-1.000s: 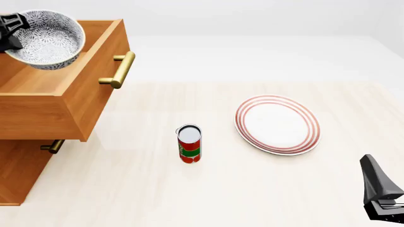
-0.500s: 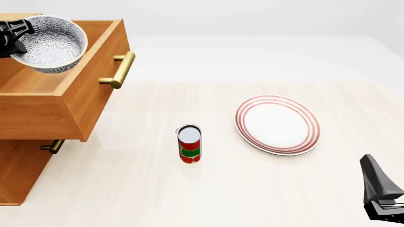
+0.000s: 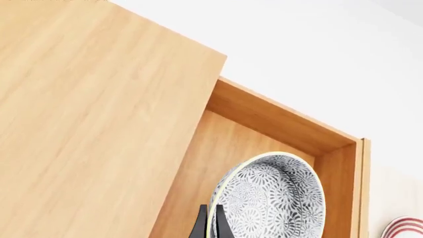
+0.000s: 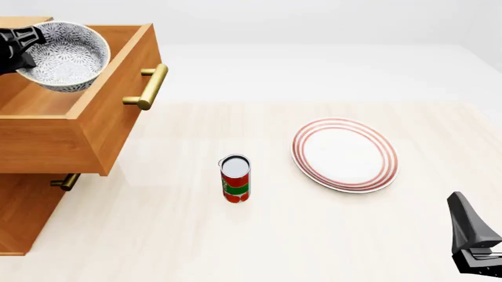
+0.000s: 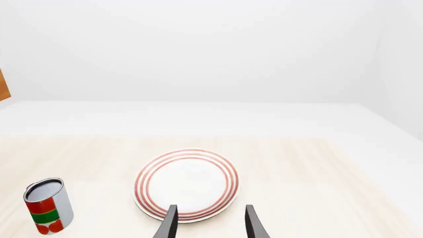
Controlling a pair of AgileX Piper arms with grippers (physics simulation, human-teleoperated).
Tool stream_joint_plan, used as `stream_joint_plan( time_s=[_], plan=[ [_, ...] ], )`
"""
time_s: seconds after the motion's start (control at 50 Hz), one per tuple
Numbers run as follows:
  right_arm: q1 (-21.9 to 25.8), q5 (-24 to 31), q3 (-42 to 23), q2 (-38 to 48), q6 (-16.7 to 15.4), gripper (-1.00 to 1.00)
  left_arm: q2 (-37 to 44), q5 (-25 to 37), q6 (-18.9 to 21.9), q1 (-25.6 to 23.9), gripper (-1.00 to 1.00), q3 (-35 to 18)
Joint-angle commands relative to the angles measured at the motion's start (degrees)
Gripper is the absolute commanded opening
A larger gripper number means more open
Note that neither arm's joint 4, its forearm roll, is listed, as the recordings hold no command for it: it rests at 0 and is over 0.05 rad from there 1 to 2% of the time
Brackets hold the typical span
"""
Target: Put the bowl in the top drawer of the cabinet.
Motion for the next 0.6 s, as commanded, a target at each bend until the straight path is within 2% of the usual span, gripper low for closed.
stream_joint_plan(
  time_s=[0.02, 0.6],
  plan=[
    [0.0, 0.0, 0.0, 0.0, 0.0, 1.0, 0.8, -0.4, 0.2, 0.0, -1.0, 0.1],
    [0.0, 0.0, 0.0, 0.0, 0.0, 1.0, 1.7, -1.1, 1.9, 0.8, -1.0, 0.9]
  ],
)
